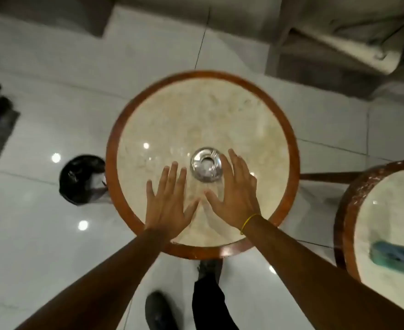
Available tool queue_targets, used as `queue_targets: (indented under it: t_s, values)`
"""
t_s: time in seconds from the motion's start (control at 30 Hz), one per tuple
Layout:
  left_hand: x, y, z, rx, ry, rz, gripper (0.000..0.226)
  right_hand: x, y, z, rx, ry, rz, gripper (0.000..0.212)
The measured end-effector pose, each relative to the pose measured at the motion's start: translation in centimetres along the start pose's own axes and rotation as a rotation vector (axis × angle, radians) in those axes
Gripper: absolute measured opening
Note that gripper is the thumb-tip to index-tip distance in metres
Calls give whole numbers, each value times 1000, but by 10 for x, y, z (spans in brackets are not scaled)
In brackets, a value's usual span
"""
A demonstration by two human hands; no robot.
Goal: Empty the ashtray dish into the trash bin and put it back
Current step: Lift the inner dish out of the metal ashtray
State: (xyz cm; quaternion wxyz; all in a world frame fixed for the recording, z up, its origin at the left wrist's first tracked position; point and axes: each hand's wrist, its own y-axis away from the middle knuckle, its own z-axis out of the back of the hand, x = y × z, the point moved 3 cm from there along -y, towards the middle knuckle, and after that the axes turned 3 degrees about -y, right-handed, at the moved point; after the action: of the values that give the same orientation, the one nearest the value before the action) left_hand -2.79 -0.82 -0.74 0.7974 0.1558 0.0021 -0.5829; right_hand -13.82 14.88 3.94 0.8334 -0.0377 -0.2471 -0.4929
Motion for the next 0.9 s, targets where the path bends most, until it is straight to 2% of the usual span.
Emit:
queue_targets:
  t_s: [0.03,0.1,0.2,0.33,0.57,0.67,0.9]
  values:
    - [2,-1,-20,49,-9,13,91,-6,-5,-14,14,15,4,99]
    - [8,-2,-51,30,-23,27,92,-15,-15,-32,-14,48,2,102]
    - [12,3,-79,-104,-39,-2,91,-16,-32,-49,-45,77,67,106]
    - [15,1,-77,-147,-47,-20,90,-4,-67,-45,-2,116,79,113]
    - [12,2,-72,-149,-51,-5,90,9,-99,-32,235,244,140,101]
    - [10,2,-72,-158,-42,-12,90,10,-100,-32,289,243,154,92]
    - [13,1,-78,-147,-46,-11,89,16,-103,-29,337,235,191,96]
